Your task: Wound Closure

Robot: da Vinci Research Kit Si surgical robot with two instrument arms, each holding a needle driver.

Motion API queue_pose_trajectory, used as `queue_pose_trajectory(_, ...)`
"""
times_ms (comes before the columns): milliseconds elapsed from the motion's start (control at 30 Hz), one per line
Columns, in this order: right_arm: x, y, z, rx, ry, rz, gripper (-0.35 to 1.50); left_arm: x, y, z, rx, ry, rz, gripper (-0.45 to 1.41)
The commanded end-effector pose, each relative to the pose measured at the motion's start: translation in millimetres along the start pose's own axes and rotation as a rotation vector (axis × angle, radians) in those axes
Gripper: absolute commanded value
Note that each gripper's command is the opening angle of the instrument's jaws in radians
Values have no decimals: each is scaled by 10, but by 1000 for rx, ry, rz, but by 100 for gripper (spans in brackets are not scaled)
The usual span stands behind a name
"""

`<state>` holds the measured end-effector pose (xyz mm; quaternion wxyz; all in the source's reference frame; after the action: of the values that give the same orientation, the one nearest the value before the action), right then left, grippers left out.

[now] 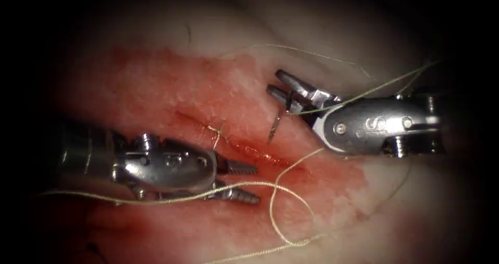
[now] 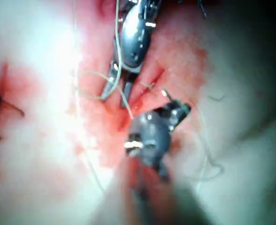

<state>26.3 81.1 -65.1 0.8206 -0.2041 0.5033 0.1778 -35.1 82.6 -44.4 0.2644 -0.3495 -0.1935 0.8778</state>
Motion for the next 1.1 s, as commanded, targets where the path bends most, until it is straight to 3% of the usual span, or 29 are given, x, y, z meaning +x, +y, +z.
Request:
queue_pose_trajectory(33,-3,-9,6,5,4,-1,-35,-2,2,8,-1,0,0,32)
queue_pose_trajectory(333,4,-30,6,45,2,-9,-35,-3,0,7,-2,0,2,31)
queue_pose_trajectory(567,-6,-54,2,75,-17,-23,-35,-4,0,6,-4,0,2,31)
queue_pose_trajectory(867,3,-47,0,70,-8,-1,-35,-4,1,5,-3,-3,2,31)
queue_pose_trajectory(1100,-11,-64,-2,106,-55,38,-35,-4,1,6,-3,-6,2,31)
